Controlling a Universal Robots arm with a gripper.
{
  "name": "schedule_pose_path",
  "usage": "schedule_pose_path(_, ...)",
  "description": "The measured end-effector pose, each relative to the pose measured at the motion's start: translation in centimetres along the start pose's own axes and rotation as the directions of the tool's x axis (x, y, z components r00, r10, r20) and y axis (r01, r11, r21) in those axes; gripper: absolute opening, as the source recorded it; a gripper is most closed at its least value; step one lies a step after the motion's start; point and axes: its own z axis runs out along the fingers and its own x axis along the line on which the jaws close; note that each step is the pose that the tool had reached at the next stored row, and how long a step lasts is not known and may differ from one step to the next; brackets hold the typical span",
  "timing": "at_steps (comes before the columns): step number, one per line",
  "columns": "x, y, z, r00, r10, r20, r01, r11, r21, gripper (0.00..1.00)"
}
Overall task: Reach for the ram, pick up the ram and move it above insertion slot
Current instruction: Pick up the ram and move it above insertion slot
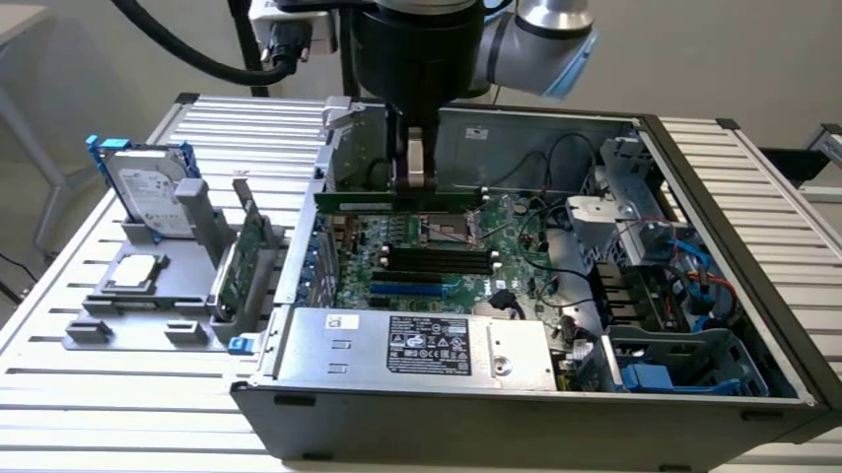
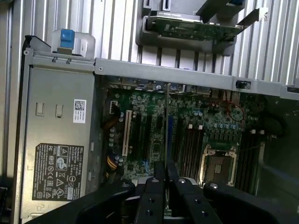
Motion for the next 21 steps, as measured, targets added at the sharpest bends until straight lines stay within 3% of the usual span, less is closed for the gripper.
schedule_pose_path(9,-2.0,-1.85,0.73,0.9996,0.001,-0.0288,-0.001,1.0000,-0.0041,0.13)
schedule_pose_path(21,-5.4,-4.22,1.47,0.9993,0.001,-0.0382,-0.001,1.0000,-0.0050,0.13)
